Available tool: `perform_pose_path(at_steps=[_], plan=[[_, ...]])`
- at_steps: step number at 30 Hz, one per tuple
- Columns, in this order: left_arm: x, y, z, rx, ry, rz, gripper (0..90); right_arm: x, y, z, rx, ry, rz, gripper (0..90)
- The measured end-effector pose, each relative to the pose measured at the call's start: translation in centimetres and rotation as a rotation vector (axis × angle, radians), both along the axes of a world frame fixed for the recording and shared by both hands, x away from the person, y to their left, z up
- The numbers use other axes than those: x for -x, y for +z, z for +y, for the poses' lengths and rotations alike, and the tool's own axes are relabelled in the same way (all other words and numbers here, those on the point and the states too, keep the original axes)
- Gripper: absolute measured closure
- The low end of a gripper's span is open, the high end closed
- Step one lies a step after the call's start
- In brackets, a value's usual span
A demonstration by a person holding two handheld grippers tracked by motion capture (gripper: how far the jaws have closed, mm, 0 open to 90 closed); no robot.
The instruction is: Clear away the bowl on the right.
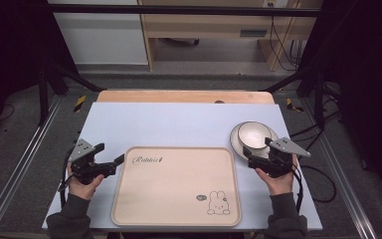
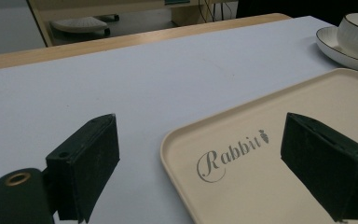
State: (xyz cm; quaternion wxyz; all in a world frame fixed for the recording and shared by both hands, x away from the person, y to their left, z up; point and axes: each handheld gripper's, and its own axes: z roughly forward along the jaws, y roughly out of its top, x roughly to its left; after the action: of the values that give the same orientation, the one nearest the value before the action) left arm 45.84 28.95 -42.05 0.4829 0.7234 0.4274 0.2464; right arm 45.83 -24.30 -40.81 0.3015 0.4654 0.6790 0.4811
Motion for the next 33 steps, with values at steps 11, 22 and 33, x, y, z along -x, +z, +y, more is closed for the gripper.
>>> perform_pose_path(at_steps=[11,22,33], plan=[[0.0,0.0,-0.1,0.001,0.002,0.002,11.4,-0.4,0.5,-0.4,-0.008,-0.043,0.011,17.6],[0.0,0.0,-0.1,-0.002,0.002,0.000,12.0,-1.1,1.0,-0.9,0.003,-0.081,0.024,20.4],[0.0,0.0,-0.2,-0.008,0.003,-0.001,12.1,-2.4,1.3,-1.4,0.005,-0.112,0.050,20.8]])
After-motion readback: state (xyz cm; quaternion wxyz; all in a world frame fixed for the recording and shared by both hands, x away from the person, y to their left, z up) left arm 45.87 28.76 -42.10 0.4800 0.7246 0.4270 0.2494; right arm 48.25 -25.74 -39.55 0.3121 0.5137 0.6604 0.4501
